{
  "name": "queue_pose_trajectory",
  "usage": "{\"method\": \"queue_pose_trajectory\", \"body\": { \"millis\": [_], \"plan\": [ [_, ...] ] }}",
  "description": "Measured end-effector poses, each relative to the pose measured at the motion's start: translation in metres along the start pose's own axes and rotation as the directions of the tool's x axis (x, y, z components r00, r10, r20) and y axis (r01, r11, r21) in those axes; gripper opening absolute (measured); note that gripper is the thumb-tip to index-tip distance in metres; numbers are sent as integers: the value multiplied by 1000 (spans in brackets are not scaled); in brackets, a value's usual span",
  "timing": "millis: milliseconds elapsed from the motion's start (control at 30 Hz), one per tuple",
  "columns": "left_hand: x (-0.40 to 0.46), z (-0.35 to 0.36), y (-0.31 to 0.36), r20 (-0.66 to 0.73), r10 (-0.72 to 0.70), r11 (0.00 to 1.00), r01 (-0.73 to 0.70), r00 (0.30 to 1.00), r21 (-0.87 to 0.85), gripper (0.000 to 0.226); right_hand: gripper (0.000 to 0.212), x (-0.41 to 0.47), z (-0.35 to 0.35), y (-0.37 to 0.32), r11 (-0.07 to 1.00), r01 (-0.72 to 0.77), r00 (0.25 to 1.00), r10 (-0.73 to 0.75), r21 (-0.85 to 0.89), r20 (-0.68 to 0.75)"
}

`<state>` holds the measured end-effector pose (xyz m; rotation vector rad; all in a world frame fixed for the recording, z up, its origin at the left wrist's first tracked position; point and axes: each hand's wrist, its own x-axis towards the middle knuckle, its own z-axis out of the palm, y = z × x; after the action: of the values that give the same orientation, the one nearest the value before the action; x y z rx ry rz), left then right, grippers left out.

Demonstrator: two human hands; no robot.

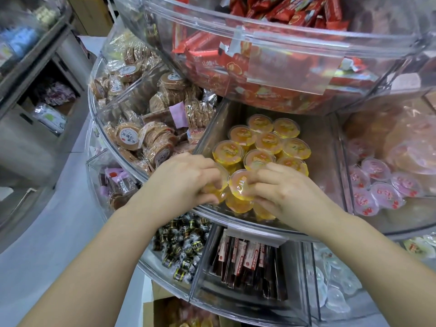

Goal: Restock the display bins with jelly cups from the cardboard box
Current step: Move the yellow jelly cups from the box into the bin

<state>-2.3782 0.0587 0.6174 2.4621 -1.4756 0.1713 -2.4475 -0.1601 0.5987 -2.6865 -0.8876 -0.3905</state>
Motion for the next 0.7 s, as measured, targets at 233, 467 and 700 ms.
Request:
{"method": "queue_pose_trajectory", "body": {
  "millis": [233, 467, 700],
  "plan": [
    [3, 7, 10, 15, -80, 988, 82, 997, -130, 30, 16, -12, -4, 5, 1000, -27, 1000, 27, 5, 6],
    [4, 9, 9, -14, -84, 988, 81, 996, -131, 22, 12, -10, 2, 4, 993, -57, 998, 56, 105, 7],
    [1, 14, 9, -53, -94, 987, 86, 994, -133, 20, 11, -12, 2, 7, 988, -78, 997, 76, 136, 21]
  ]
}}
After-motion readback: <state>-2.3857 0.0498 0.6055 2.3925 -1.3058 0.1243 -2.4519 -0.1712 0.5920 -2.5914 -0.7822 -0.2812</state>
